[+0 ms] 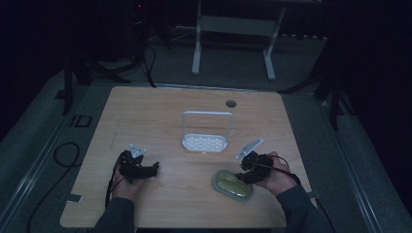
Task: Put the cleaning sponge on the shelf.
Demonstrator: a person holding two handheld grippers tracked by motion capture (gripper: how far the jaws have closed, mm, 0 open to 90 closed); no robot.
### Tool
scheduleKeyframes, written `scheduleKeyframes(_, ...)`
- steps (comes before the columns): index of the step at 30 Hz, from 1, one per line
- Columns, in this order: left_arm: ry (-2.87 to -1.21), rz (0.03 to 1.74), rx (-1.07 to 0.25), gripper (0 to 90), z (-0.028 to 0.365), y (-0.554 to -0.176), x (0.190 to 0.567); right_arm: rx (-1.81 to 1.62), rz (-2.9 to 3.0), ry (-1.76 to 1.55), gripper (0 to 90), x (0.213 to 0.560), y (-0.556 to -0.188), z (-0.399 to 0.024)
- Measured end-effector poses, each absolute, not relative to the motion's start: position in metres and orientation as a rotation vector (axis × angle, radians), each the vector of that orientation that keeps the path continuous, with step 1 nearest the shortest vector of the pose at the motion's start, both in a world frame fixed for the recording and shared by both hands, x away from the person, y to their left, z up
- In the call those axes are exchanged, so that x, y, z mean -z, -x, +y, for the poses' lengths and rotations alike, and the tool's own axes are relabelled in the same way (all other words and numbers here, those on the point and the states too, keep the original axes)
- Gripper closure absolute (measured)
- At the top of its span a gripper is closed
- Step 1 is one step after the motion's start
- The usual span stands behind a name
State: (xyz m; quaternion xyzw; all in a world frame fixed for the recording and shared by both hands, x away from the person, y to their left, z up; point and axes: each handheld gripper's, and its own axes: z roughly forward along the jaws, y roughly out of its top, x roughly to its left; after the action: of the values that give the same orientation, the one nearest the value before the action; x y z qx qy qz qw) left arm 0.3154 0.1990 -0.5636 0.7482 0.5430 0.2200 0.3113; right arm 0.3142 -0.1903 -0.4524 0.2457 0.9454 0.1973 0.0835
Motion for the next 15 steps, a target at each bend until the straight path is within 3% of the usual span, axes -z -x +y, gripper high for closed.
scheduleKeyframes(15, -1.975, 1.433, -0.581, 10.9, 0.1990, -0.3154, 0.5636, -0.483, 2.895, -0.696, 58.7, 0.4542, -0.3173, -0.1808)
